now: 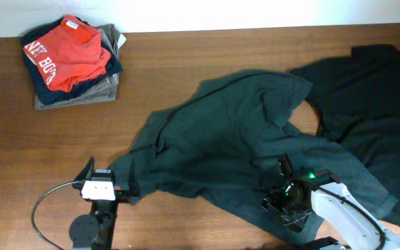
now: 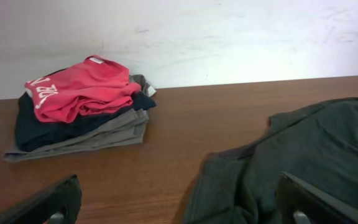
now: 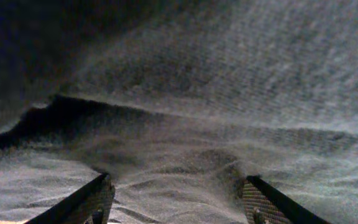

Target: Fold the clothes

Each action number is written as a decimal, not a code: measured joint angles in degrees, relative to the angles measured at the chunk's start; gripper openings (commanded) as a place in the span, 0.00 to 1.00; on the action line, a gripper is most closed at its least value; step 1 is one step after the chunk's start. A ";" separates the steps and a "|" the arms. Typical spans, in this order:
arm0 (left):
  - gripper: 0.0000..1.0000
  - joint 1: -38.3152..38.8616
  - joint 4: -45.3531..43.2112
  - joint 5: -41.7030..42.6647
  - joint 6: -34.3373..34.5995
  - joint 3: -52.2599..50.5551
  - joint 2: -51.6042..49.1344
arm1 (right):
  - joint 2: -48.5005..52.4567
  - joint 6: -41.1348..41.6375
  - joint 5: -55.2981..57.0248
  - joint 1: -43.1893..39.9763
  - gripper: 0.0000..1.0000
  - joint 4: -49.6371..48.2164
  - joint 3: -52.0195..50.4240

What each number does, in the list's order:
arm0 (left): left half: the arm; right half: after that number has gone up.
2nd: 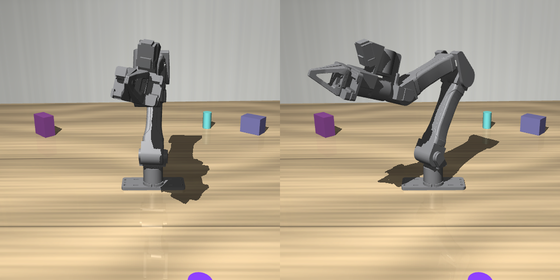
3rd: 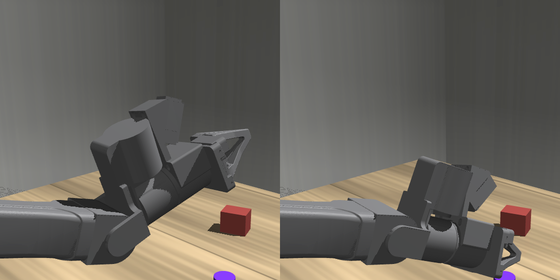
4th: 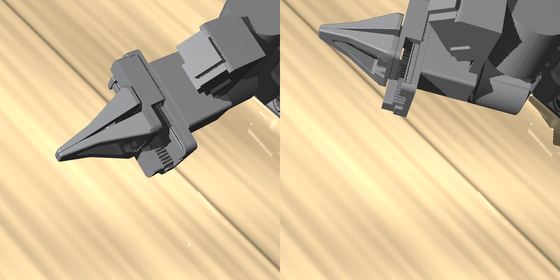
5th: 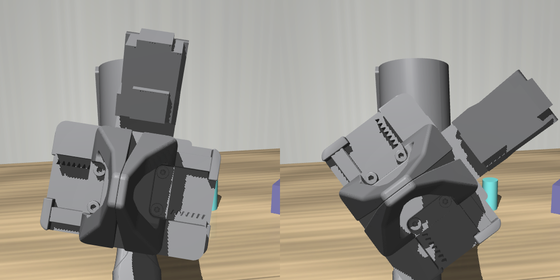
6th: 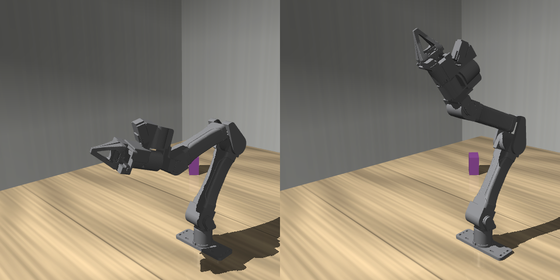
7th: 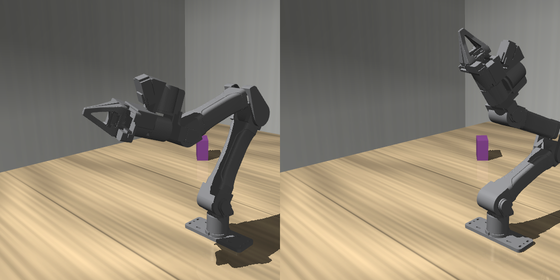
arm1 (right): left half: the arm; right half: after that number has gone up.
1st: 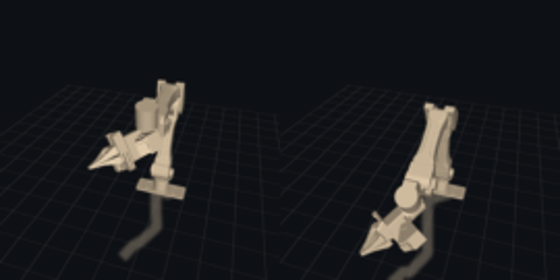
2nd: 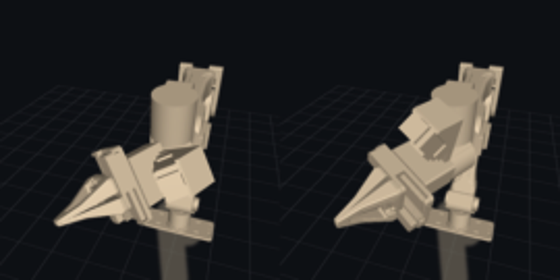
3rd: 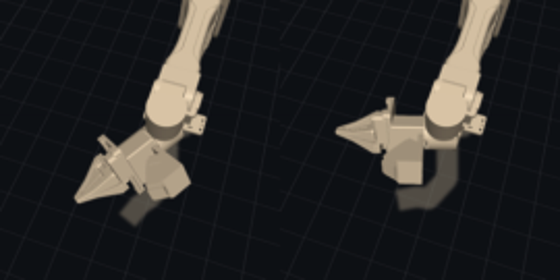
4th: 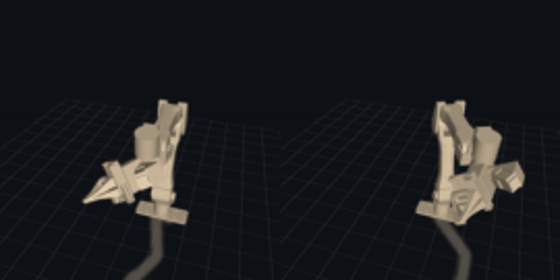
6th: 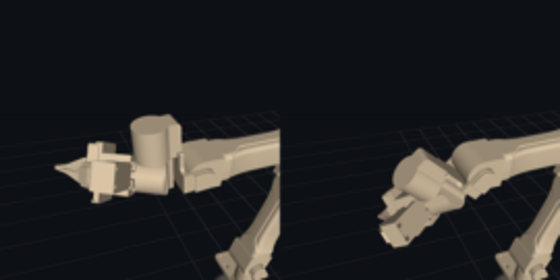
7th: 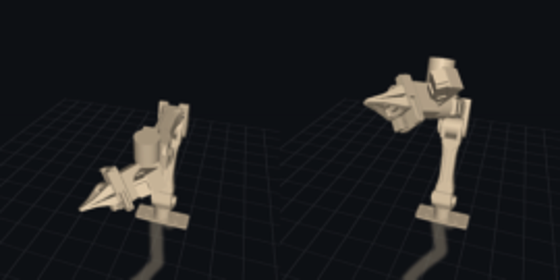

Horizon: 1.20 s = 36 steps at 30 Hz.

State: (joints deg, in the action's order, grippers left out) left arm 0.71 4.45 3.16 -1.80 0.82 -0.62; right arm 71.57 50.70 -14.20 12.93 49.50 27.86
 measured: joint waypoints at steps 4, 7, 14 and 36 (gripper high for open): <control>0.99 0.00 -0.20 1.20 2.10 0.00 0.00 | 0.00 0.50 0.11 0.00 0.75 -0.26 -0.02; 0.99 0.00 -0.44 3.37 5.05 0.00 -0.02 | 0.00 0.81 -0.07 0.02 0.78 -0.48 0.00; 0.99 0.00 -1.20 11.34 8.79 0.00 -0.94 | -0.15 1.38 -0.37 0.15 0.82 -0.96 0.02; 0.99 0.02 30.16 16.00 12.81 26.97 -35.43 | -0.26 2.05 -0.11 0.26 0.82 -1.44 0.00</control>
State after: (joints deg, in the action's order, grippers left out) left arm 0.73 34.61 19.16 11.00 27.79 -36.05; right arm 71.31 52.75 -14.31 13.19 48.05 27.86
